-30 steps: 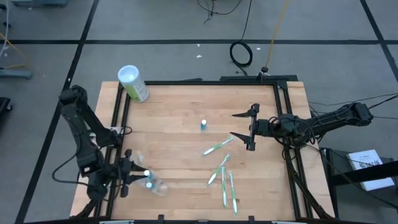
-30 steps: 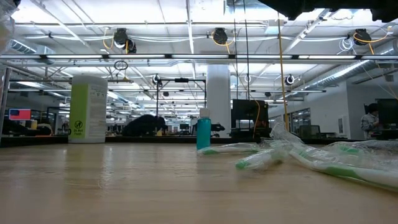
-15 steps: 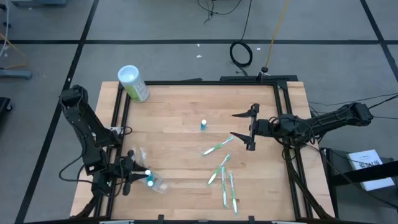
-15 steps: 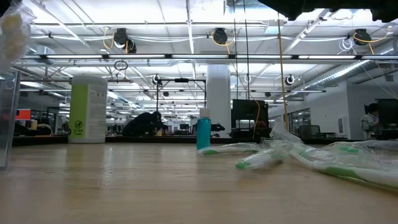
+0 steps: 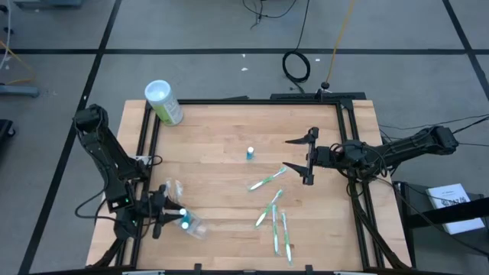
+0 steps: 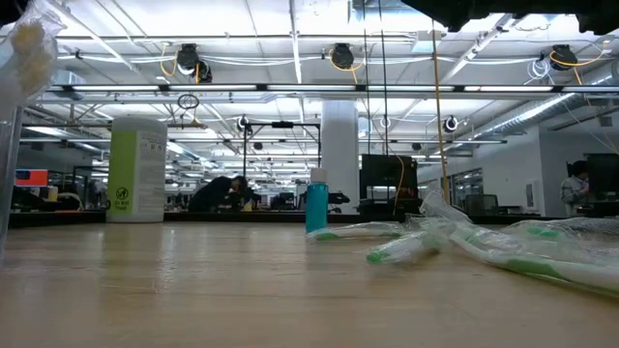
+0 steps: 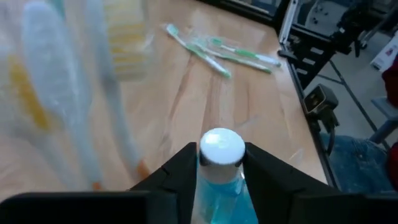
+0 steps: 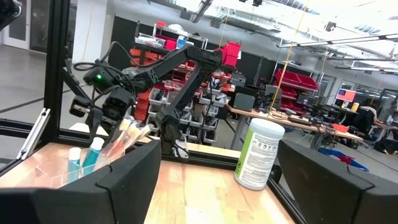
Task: Pick & Place toothbrushing station
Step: Put the blue mouthwash into the transparent organizer
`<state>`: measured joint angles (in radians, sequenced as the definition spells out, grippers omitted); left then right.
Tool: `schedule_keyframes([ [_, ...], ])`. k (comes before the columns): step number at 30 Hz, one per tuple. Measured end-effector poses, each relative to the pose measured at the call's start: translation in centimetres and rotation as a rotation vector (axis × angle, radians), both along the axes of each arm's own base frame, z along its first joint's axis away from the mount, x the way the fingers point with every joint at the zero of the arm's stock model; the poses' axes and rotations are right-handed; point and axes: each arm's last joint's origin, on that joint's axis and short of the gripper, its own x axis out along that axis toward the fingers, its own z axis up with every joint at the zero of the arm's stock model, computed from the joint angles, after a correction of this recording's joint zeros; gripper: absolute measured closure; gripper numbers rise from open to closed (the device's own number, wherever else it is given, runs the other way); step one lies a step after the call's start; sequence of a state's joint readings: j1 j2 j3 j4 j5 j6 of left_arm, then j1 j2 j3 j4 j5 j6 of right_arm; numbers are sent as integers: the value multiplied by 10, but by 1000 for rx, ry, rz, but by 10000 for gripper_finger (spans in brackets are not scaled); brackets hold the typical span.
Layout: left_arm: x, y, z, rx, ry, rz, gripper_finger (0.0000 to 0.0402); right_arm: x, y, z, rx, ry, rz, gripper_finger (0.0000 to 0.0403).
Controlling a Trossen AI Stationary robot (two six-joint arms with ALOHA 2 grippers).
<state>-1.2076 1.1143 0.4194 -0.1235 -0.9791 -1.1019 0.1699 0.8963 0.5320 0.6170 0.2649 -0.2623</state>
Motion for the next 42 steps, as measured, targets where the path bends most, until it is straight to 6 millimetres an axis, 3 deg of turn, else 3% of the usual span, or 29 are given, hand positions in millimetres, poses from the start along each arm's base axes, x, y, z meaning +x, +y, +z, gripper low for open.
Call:
schedule_keyframes([
  [5,2,-4,5,27,-41,-33,251,0,0,0,0,1,0,85],
  [15,4,-8,16,7,-106,-58,248,0,0,0,0,0,1,85],
  [22,9,-9,50,19,-290,-114,248,0,0,0,0,0,1,85],
  [28,20,5,91,115,-528,-47,247,0,0,0,0,1,1,85],
  [34,49,26,112,302,-570,111,238,0,0,0,3,1,1,85],
  [42,117,65,129,408,-347,198,175,0,0,0,10,0,2,85],
])
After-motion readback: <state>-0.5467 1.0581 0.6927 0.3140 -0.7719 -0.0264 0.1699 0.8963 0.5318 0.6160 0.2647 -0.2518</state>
